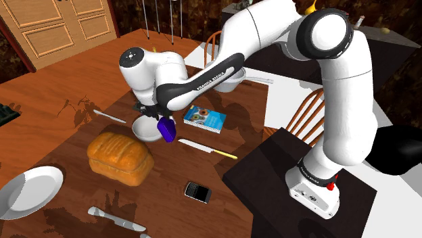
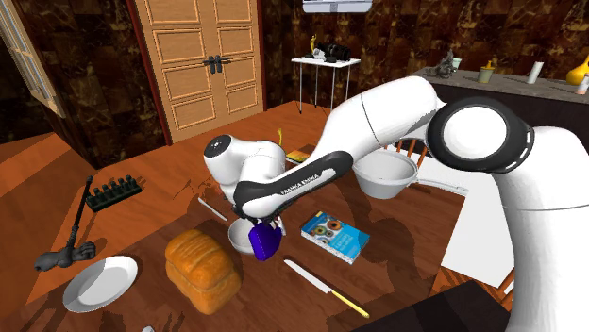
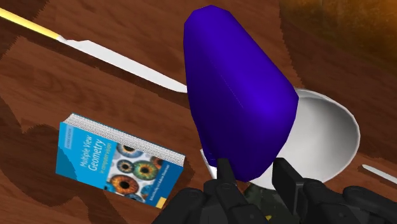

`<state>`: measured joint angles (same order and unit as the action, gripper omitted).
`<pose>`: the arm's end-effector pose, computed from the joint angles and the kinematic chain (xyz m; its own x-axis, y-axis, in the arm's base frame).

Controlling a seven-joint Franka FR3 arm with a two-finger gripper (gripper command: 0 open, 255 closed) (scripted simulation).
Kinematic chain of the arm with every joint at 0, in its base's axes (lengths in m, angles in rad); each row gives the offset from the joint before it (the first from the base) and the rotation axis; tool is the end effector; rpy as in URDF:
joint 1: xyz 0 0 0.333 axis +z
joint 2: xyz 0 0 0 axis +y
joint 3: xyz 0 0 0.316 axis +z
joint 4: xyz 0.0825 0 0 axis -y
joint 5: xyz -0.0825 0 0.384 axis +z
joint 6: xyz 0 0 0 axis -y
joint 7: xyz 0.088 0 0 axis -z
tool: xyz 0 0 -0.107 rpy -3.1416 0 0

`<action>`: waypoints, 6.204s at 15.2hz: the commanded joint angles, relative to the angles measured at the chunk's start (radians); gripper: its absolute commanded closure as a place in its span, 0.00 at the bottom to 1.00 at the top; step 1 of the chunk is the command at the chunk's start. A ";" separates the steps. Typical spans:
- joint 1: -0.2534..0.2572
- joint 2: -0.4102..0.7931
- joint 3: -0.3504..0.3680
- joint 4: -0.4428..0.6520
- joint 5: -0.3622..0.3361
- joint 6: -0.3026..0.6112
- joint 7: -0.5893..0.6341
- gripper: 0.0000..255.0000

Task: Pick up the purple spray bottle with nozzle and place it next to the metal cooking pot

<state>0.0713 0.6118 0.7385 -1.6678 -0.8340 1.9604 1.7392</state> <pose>0.5320 0.4001 0.3136 0.7792 -0.5296 0.3353 -0.5892 -0.8013 0.1035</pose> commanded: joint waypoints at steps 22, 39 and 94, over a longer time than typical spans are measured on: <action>-0.025 -0.125 0.068 0.127 0.118 -0.193 -0.133 1.00; -0.130 -0.277 0.109 0.114 0.222 -0.254 -0.250 1.00; -0.630 -0.950 -0.753 -0.747 0.650 0.447 -1.581 1.00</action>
<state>-0.5580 -0.3463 -0.0148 -2.4073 -0.1815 2.3916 0.1554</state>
